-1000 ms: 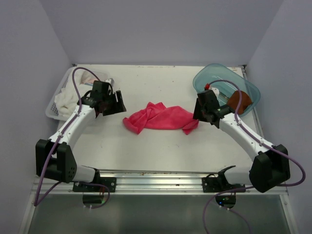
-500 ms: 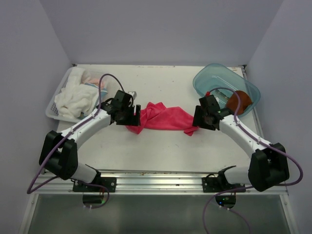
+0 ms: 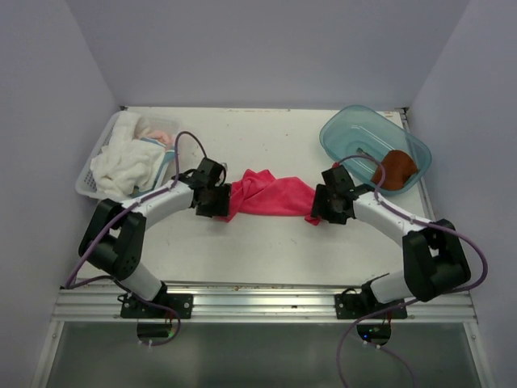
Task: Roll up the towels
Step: Flatten the towel
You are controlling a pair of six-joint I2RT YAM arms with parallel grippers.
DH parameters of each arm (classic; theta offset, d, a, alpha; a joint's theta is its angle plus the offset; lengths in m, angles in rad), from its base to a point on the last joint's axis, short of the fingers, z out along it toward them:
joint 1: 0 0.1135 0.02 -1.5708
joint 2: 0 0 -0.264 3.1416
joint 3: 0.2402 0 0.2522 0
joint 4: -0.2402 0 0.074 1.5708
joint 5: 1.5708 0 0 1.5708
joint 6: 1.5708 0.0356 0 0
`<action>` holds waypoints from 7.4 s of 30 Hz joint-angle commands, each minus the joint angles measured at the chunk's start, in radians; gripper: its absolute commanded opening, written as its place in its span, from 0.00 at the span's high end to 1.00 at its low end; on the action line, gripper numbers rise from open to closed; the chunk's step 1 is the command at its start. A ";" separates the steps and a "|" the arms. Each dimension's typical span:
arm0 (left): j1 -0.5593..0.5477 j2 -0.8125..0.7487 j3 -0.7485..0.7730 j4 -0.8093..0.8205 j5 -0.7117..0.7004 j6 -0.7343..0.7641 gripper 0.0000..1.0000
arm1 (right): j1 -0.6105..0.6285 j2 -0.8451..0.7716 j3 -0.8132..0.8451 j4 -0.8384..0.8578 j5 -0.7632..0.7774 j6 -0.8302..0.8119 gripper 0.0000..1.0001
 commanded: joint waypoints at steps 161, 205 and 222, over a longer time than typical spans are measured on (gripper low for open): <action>0.299 -0.030 -0.047 0.160 -0.113 -0.077 0.47 | -0.382 -0.311 -0.056 -0.233 -0.024 -0.055 0.51; 0.273 0.004 0.027 0.086 -0.129 -0.068 0.38 | -0.382 -0.325 -0.009 -0.240 -0.029 -0.077 0.48; 0.278 0.032 0.122 0.091 -0.103 -0.076 1.00 | -0.382 -0.330 -0.010 -0.242 -0.021 -0.078 0.48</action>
